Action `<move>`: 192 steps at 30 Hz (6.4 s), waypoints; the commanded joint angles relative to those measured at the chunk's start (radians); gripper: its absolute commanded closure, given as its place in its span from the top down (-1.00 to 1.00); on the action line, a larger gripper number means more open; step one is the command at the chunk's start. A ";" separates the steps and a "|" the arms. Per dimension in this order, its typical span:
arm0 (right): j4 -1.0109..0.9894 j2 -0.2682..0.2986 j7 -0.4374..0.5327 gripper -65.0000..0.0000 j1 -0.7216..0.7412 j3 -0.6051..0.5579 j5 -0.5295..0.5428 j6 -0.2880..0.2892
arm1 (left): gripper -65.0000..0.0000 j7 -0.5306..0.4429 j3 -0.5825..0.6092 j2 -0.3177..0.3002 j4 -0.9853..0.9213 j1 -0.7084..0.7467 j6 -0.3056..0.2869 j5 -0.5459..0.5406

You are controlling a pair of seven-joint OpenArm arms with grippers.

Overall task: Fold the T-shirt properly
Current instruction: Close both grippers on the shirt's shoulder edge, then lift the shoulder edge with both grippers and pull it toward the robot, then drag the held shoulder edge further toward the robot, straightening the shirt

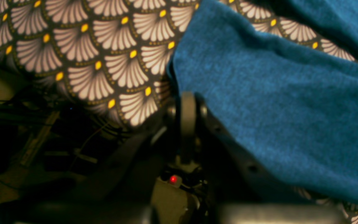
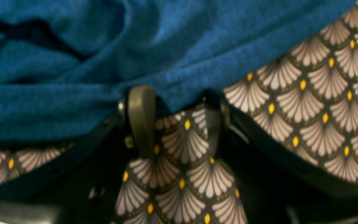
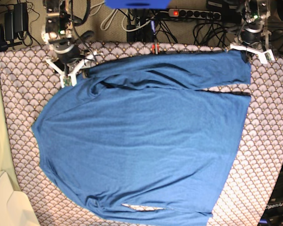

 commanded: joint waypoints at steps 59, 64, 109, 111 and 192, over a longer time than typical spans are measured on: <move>0.137 0.018 -0.093 -1.00 0.148 -0.002 -0.003 -0.001 | -0.99 0.277 -0.121 -0.017 0.153 -0.305 -0.002 -0.004; 0.131 0.018 -0.095 -1.00 0.189 -0.003 -0.003 -0.001 | -0.99 0.279 -0.119 -0.017 0.151 -0.330 -0.002 -0.004; -0.169 0.052 -0.084 -1.00 0.463 -0.106 -0.003 0.001 | -0.99 0.279 -0.113 -0.017 -0.014 -0.492 0.000 -0.002; -0.169 0.052 -0.084 -1.00 0.463 -0.123 -0.003 0.001 | -0.99 0.279 -0.113 -0.017 -0.016 -0.497 0.000 -0.002; -0.064 0.072 -0.093 -0.22 0.355 -0.122 -0.003 0.001 | -0.11 0.268 -0.001 -0.028 -0.255 -0.512 -0.002 -0.011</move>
